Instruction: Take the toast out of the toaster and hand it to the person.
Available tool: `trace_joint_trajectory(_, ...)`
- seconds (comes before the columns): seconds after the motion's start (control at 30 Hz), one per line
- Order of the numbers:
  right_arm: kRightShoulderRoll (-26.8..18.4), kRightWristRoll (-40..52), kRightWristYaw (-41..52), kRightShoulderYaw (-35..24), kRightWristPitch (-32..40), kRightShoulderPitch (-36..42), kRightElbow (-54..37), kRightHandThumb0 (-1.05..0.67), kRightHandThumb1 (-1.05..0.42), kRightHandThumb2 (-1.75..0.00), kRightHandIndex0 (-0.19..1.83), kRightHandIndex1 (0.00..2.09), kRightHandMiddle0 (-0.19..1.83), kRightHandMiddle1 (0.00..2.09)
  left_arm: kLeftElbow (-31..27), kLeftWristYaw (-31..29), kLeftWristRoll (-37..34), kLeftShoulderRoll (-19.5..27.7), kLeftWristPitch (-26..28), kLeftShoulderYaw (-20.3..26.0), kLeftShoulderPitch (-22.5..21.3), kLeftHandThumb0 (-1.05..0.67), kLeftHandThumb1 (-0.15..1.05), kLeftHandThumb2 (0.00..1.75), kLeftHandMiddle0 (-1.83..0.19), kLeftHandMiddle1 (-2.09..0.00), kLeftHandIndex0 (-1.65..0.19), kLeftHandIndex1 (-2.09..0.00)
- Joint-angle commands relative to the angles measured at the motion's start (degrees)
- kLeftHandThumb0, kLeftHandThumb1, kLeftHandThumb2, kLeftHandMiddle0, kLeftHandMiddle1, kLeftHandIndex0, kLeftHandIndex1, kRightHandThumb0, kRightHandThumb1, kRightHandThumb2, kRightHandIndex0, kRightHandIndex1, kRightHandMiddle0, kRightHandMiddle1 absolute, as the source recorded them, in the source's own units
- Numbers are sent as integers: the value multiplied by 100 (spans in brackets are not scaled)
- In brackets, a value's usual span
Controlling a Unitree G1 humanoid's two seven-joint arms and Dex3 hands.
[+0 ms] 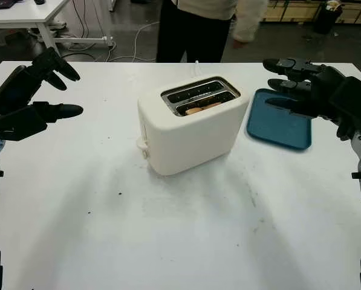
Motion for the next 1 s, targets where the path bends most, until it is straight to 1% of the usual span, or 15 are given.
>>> trace_joint_trajectory(0.0,27,48,-42,-43,56,-46,-19,-52,-92,-4,33,4,34,0,-33,29,-24,-12,-51,20,-41,-105,92,24,0,-168,0,-157)
trace_joint_trajectory(0.3,85,77,-131,-48,115,3,-68,-52,-92,-2,33,6,34,1,-57,30,-42,-26,-23,27,-22,-105,92,24,0,-168,0,-157)
trace_joint_trajectory(0.4,86,79,-155,-32,163,6,-115,-55,-92,-2,33,6,35,1,-36,37,-55,-34,-55,37,-19,-105,92,24,0,-167,0,-156)
trace_joint_trajectory(0.6,33,79,-102,-42,52,-11,-38,-56,-92,-3,32,6,34,0,-20,17,-42,-34,-30,18,-41,-105,92,24,0,-167,0,-156)
trace_joint_trajectory(0.97,36,78,-118,-46,64,-57,-71,-54,-92,-3,32,8,34,0,-23,17,-68,-42,-22,33,-26,-105,92,23,0,-167,0,-157)
